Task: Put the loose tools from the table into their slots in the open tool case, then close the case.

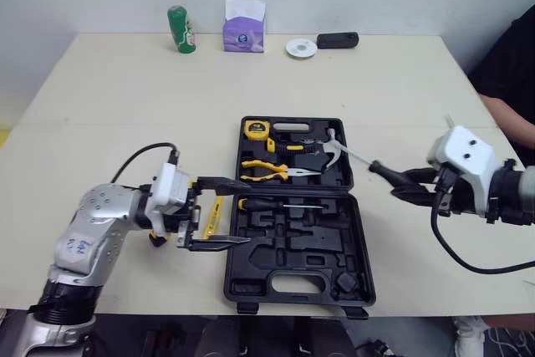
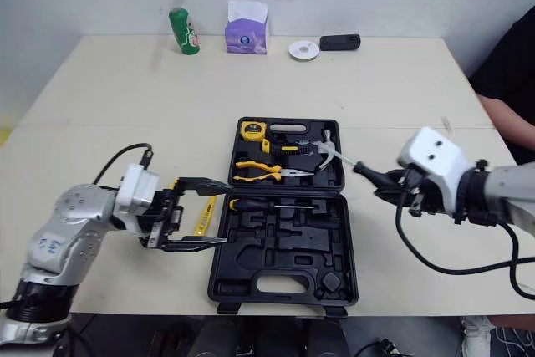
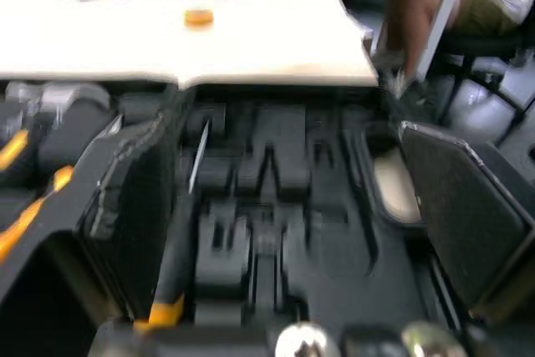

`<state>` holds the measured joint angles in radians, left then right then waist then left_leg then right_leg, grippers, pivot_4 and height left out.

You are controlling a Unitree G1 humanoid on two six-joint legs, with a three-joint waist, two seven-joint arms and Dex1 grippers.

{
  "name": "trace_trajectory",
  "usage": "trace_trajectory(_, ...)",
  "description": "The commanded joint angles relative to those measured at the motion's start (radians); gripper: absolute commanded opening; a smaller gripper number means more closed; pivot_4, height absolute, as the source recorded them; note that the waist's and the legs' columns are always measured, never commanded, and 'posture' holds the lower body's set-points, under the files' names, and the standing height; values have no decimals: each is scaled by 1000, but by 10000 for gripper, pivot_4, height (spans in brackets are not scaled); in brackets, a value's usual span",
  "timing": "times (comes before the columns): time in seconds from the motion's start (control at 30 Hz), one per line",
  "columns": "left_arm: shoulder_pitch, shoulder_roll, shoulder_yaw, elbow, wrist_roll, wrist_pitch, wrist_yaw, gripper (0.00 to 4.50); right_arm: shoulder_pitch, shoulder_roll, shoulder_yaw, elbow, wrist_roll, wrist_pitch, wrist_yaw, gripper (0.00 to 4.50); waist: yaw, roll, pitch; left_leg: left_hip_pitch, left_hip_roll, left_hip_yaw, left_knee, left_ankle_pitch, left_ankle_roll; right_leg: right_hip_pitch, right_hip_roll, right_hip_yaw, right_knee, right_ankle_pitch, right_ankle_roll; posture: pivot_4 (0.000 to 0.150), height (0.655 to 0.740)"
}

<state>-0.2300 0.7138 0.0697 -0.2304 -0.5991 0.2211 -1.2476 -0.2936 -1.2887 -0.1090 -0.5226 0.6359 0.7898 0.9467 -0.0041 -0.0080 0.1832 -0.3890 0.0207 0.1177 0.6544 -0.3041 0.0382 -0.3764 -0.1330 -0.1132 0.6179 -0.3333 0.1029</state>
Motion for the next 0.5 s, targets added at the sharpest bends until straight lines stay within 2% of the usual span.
trace_trajectory(0.03,32,37,63,36,28,-52,-14,45000,-127,-10,147,-13,-74,-41,109,9984,-1,0,0,0,0,0,0,0,0,0,0,0,0,0,0,1500,7400)
trace_trajectory(0.27,113,74,113,3,23,-22,17,45000,-416,83,427,-5,-160,86,241,9984,-4,1,1,-1,0,-1,1,-1,-1,-1,-3,0,0,0,0,1500,7400)
trace_trajectory(0.5,169,73,116,-58,24,-1,58,45000,-519,148,590,-12,-278,170,259,9984,-3,2,1,-1,0,-2,1,-2,-2,-2,-4,-1,0,-1,-2,1500,7400)
